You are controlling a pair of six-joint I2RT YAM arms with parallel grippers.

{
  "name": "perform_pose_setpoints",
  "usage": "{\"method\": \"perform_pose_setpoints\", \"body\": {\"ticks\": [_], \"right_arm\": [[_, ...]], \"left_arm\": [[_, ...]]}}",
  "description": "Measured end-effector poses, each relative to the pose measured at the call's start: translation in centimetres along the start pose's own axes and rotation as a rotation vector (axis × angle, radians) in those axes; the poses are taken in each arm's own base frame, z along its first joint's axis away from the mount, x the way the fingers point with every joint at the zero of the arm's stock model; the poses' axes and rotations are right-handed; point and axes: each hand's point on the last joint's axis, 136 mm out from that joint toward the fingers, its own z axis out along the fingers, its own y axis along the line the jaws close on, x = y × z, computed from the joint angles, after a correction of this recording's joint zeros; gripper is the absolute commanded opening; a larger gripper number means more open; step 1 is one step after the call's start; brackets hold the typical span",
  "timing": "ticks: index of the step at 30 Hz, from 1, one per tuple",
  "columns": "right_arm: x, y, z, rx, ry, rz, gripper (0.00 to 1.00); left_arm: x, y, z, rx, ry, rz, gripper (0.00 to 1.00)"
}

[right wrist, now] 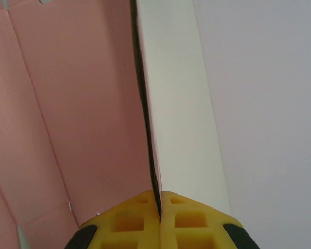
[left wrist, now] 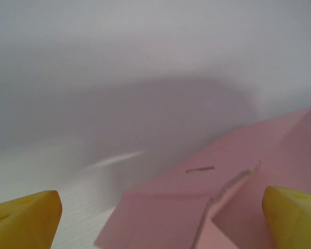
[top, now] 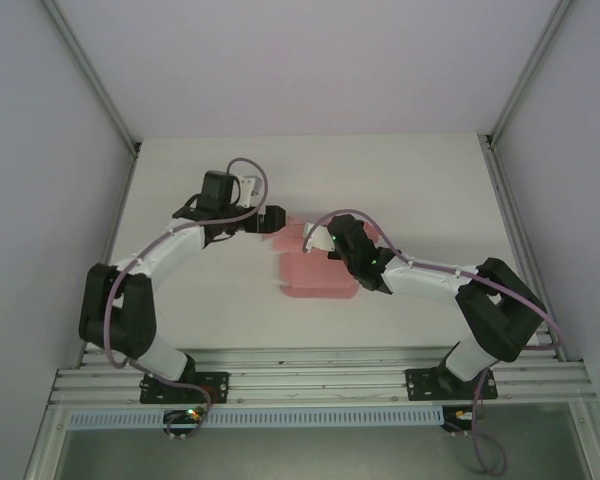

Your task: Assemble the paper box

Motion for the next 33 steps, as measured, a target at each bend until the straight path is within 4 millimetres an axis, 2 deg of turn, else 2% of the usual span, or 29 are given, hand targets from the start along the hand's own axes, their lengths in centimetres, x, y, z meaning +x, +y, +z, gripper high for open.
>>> {"method": "perform_pose_setpoints", "body": {"ticks": [5, 13, 18, 22, 28, 33], "right_arm": [[-0.3, 0.3, -0.1, -0.037, -0.003, 0.038, 0.0], [-0.3, 0.2, -0.1, -0.071, 0.011, 0.115, 0.0], [-0.4, 0.4, -0.1, -0.103, 0.01, 0.174, 0.0], [-0.1, 0.7, -0.1, -0.117, 0.019, 0.188, 0.0], [0.2, 0.2, -0.3, -0.114, 0.022, 0.216, 0.0], [0.2, 0.2, -0.3, -0.117, 0.022, 0.231, 0.0]], "left_arm": [[0.4, -0.2, 1.5, 0.021, 0.016, 0.002, 1.0], [-0.4, -1.7, 2.2, 0.04, -0.028, 0.02, 1.0], [-0.3, -1.8, 2.7, 0.01, -0.075, 0.005, 1.0], [-0.5, -1.5, 2.0, -0.053, -0.113, 0.009, 1.0], [-1.7, -0.9, -0.8, -0.153, -0.178, 0.057, 1.0], [-0.8, -0.6, -1.0, -0.176, -0.137, 0.082, 1.0]]}}
